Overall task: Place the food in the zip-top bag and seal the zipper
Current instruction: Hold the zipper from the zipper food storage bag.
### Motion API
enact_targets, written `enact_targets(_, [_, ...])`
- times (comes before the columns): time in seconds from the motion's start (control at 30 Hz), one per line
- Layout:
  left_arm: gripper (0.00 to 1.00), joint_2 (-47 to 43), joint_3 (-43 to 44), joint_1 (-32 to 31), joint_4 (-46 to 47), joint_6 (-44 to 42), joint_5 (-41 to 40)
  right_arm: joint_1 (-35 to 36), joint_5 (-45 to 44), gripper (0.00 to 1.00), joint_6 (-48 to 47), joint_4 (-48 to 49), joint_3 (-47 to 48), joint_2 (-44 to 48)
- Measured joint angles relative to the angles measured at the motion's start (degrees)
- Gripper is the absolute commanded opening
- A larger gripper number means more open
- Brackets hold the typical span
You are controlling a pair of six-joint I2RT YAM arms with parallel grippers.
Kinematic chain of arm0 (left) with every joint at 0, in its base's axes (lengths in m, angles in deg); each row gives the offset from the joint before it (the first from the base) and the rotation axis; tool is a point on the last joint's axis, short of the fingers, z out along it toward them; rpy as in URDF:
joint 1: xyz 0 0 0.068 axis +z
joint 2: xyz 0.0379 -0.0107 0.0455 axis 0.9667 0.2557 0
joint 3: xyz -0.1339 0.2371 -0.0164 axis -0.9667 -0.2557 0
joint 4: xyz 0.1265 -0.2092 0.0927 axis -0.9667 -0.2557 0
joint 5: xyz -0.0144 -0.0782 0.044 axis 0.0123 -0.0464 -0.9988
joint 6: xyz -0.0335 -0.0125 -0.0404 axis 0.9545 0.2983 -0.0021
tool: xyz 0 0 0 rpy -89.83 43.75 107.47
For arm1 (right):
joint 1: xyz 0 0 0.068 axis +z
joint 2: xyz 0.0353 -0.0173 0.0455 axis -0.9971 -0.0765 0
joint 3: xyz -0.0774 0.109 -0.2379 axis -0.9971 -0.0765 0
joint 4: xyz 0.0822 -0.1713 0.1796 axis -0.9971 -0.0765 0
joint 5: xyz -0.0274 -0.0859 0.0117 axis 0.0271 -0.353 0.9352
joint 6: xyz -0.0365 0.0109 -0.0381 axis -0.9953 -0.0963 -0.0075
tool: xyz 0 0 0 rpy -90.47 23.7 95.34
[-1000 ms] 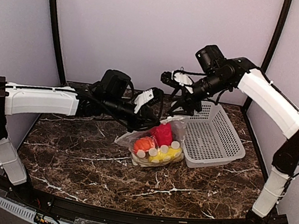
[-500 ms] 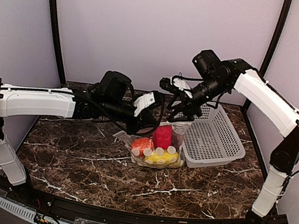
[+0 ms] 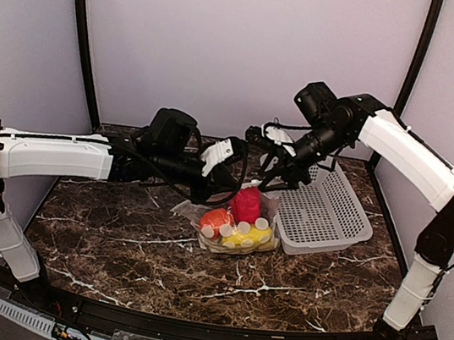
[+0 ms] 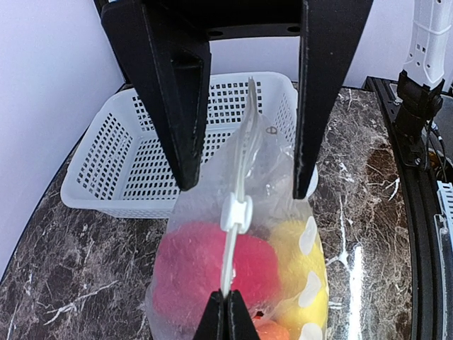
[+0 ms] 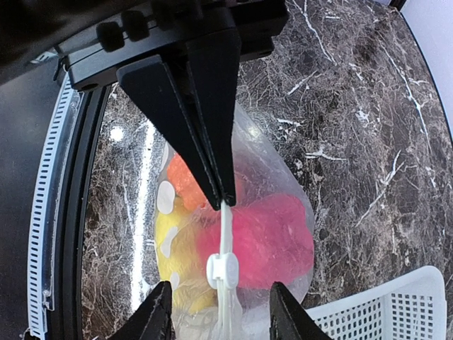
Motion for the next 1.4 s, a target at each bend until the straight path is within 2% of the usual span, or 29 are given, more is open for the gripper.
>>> enact_targets(0.2, [0.01,-0.1,-0.2,0.0,0.0,0.3,0.0,0.2,-0.5,0.40,0.3,1.3,-0.2,0.0])
enact_targets(0.47, [0.01,-0.1,-0.6,0.0,-0.1,1.0,0.5,0.8,-0.7,0.26,0.0,3.3,-1.4,0.0])
enact_targets(0.7, [0.01,-0.1,-0.9,0.0,0.1,1.2,0.7,1.0,-0.8,0.30,-0.1,4.2,-1.7,0.0])
enact_targets(0.93, [0.01,-1.7,-4.6,0.0,3.7,2.0,0.9,1.3,-0.1,0.27,-0.9,5.9,-4.0,0.1])
enact_targets(1.4, [0.01,-2.9,-7.3,0.0,8.7,3.5,1.8,1.5,0.9,0.05,-1.4,6.8,-5.2,0.6])
